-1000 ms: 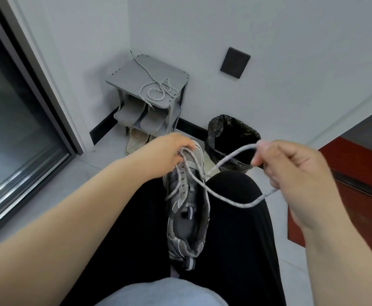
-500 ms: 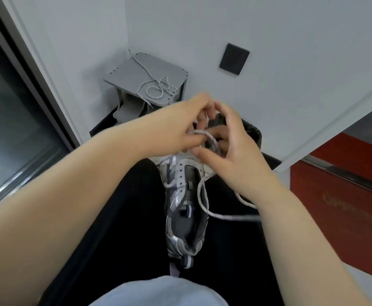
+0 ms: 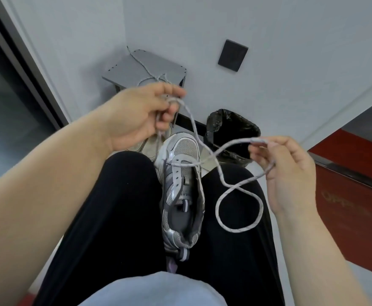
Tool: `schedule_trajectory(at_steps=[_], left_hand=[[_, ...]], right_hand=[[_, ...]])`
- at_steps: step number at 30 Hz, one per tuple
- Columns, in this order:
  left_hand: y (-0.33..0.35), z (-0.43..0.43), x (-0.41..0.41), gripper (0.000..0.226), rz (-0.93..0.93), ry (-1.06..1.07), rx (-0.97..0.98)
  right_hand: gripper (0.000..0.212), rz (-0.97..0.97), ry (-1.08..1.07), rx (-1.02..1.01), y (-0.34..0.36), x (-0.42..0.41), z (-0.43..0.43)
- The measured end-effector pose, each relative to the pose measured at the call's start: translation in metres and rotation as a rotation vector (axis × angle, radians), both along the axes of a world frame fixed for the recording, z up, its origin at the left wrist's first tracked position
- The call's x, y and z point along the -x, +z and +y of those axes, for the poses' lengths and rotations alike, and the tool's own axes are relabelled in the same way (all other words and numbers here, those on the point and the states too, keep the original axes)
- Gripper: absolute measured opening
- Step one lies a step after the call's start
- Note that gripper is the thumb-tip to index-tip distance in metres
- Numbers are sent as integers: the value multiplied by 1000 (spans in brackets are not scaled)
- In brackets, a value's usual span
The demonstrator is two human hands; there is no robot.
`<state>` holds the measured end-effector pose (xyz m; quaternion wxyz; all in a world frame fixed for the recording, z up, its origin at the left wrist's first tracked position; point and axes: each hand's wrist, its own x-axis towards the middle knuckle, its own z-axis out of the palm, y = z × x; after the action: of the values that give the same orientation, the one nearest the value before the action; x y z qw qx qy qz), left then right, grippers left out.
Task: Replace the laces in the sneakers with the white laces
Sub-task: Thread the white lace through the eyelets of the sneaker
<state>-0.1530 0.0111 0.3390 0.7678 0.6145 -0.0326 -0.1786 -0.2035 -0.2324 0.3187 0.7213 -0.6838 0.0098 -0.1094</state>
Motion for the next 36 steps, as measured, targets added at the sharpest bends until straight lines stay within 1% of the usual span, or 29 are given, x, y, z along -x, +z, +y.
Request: schedule_trajectory(at_steps=[1,3,5,6,8,11,14,17,19,21,23,25,27,29,30,32,33,34,35,36], left_hand=[[9,-2,0,34,-14,8,100],[24,-9,0,38,-39,12,195],[35,-19,1,41,-30,11,225],[38,-25,2,42,-18,3,237],[43,-36,4,43,12,-3,259],[50,-49,7,45,76,13,324],[62,-58,10,45,122,26,422],[71,-59,7,44,158,72,534],[72,-51,0,43,167,154,577],[67,-36,-10,39,150,275,578],[56,-17,-18,38,91,425,469],[41,0,-23,40,7,533,238],[25,15,-23,41,-66,554,-44],[8,29,-21,42,-94,521,-394],[-1,36,-20,41,-90,480,-588],[-21,43,-17,39,-73,312,-1050],[-27,41,-11,43,-122,225,-1270],[-31,35,-4,45,-255,154,-1366],[-32,27,4,43,-428,89,-1323],[-30,17,14,36,-544,8,-1195]], right_hand=[[31,-10,-14,53,-3,4,-1],[32,-10,-19,288,-10,11,3],[38,-19,77,500,-17,16,13],[41,-43,157,550,-19,18,20],[39,-65,298,574,-18,21,35],[32,-57,338,559,-10,23,58],[23,10,398,552,-3,19,81],[14,88,532,645,-8,9,89],[30,127,564,691,-11,5,83],[39,192,541,633,-11,3,72],[37,240,483,475,-9,3,59],[33,264,408,335,-7,1,48],[29,291,368,230,-4,1,42],[23,290,377,168,-1,0,38],[21,272,396,182,1,0,38],[17,230,455,266,0,0,40],[16,221,490,308,-3,1,42],[15,217,525,344,-6,1,46],[14,215,555,382,-10,2,49],[13,214,582,414,-14,2,52]])
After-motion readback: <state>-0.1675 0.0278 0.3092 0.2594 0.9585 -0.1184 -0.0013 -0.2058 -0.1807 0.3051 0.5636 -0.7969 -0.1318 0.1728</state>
